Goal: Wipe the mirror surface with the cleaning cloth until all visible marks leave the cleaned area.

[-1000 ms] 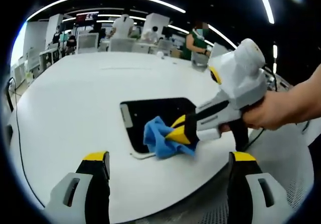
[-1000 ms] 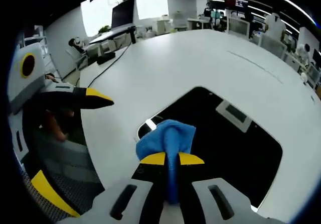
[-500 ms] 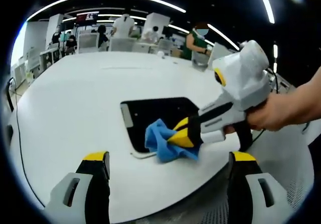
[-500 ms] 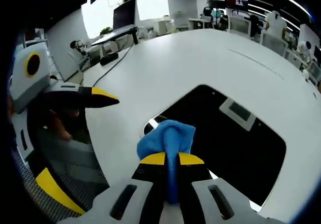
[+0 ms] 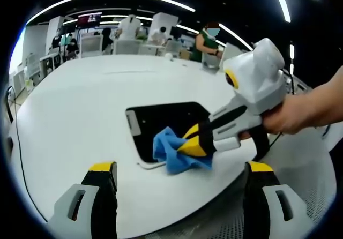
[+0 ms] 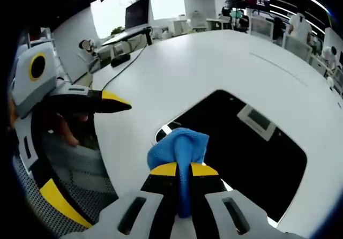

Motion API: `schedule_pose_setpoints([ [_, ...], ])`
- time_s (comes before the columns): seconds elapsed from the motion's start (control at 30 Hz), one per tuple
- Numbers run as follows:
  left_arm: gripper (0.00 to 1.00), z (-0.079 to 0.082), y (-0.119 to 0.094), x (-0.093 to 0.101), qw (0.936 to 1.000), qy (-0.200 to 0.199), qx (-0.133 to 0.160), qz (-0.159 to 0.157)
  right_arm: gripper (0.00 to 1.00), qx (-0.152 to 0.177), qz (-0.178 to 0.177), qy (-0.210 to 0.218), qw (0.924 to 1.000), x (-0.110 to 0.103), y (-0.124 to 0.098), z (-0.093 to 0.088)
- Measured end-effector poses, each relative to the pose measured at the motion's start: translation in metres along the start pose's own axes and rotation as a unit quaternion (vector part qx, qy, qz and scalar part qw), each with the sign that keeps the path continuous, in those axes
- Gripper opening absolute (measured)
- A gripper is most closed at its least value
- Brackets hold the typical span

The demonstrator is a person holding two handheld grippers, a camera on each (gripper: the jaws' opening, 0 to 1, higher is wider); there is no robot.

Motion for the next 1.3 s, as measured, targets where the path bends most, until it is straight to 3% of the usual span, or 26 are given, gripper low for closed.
schedule_pose_setpoints([
  [0.47,0.98,-0.001,0.0,-0.001,1.0,0.0,-0.002,0.002,0.02,-0.002,0.005,-0.007,1.0,0.0,-0.001,0.0],
  [0.67,0.99,-0.001,0.0,-0.001,1.0,0.0,-0.004,0.002,0.02,-0.005,0.014,0.008,0.9998,0.004,-0.002,-0.001],
  [1.3,0.99,-0.002,0.0,0.0,1.0,0.001,-0.008,-0.005,0.02,-0.014,0.007,0.011,0.9998,0.015,-0.013,-0.012],
])
Point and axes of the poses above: the point that each gripper's makers call its tool centre point, and the gripper's own axes: y roughly forward along the fingers, x roughly to its right, z roughly out of its top, the point moved 10 cm from there along -y, roughly backward along the fingers, and after that the axes turned 3 degrees about -x, right-handed, at the moved point
